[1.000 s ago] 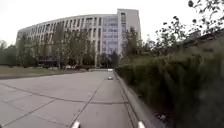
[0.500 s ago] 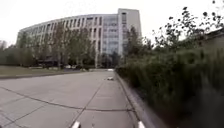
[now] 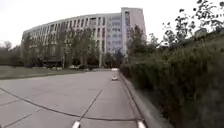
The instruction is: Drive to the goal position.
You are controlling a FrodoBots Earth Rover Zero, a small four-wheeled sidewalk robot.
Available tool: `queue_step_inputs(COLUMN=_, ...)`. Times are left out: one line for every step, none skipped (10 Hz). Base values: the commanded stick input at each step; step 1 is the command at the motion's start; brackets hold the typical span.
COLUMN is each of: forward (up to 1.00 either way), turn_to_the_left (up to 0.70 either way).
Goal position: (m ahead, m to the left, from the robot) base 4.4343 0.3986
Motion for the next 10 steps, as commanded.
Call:
queue_step_inputs(forward=0.60, turn_to_the_left=0.15)
queue_step_inputs(forward=0.60, turn_to_the_left=0.15)
queue_step_inputs(forward=0.60, turn_to_the_left=0.15)
queue_step_inputs(forward=0.60, turn_to_the_left=0.07)
queue_step_inputs(forward=0.60, turn_to_the_left=0.00)
queue_step_inputs(forward=0.60, turn_to_the_left=0.00)
queue_step_inputs(forward=0.60, turn_to_the_left=0.00)
queue_step_inputs(forward=0.60, turn_to_the_left=0.00)
queue_step_inputs(forward=0.60, turn_to_the_left=0.00)
queue_step_inputs(forward=0.60, turn_to_the_left=0.01)
